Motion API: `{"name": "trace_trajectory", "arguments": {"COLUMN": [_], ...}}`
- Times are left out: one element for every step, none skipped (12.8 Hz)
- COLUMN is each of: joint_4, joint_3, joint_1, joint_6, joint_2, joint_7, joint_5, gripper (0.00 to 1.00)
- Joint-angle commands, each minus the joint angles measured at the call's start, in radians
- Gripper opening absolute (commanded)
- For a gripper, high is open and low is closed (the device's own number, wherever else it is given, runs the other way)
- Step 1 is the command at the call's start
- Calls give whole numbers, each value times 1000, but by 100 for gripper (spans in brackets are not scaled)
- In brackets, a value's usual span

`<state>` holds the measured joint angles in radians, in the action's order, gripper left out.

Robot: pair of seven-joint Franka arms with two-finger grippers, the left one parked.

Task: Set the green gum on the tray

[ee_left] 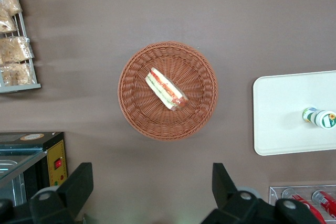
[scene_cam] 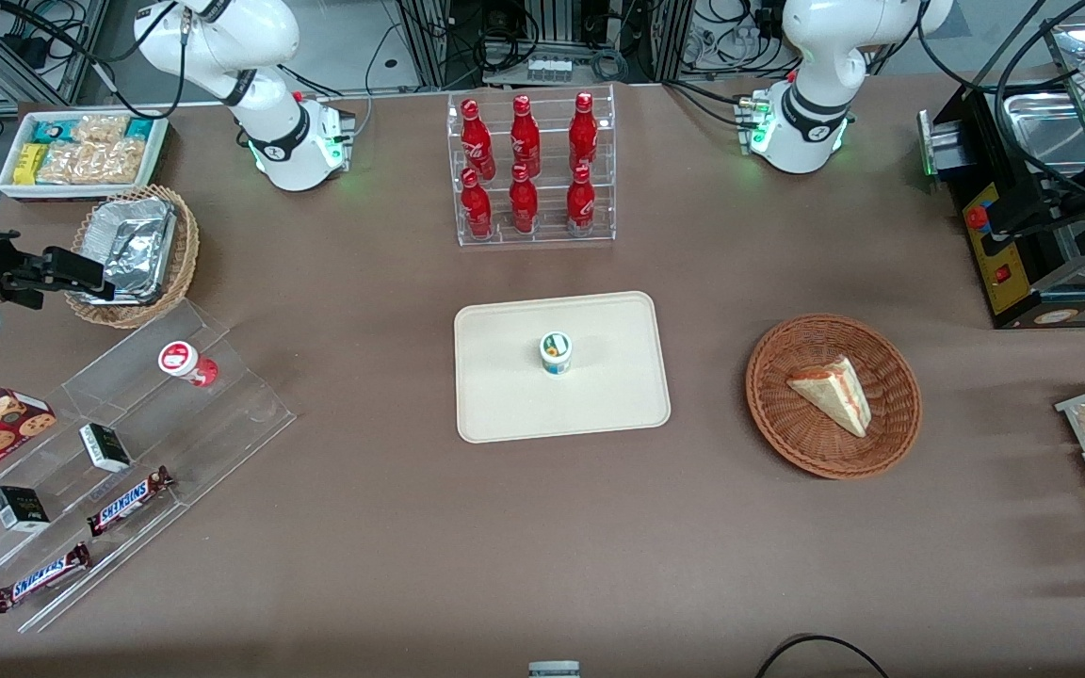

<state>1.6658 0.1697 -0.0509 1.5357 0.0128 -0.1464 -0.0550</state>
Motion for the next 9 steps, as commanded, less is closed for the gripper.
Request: {"name": "trace_trajectory", "arguments": {"joint_4": [-28,-28,-28,-28,-28,-28,-28,-28,-28], "joint_3": [7,7,7,7,-4,-16,-27,-36,-51], "joint_1": [8,9,11,11,26,34,39,40,45], "joint_6": [-17,-16,-17,-17,-23,-25,-28,-43,-63], "joint_2": [-14,-16,-16,-16,-16,-13,-10,-4,-2], "joint_7": [-13,-13,-10,-7,-7,-7,-7,-4,20], "joint_5": [9,7,7,10,14,20,21,21,26], "gripper": [100,100,100,100,100,100,100,100,100]}}
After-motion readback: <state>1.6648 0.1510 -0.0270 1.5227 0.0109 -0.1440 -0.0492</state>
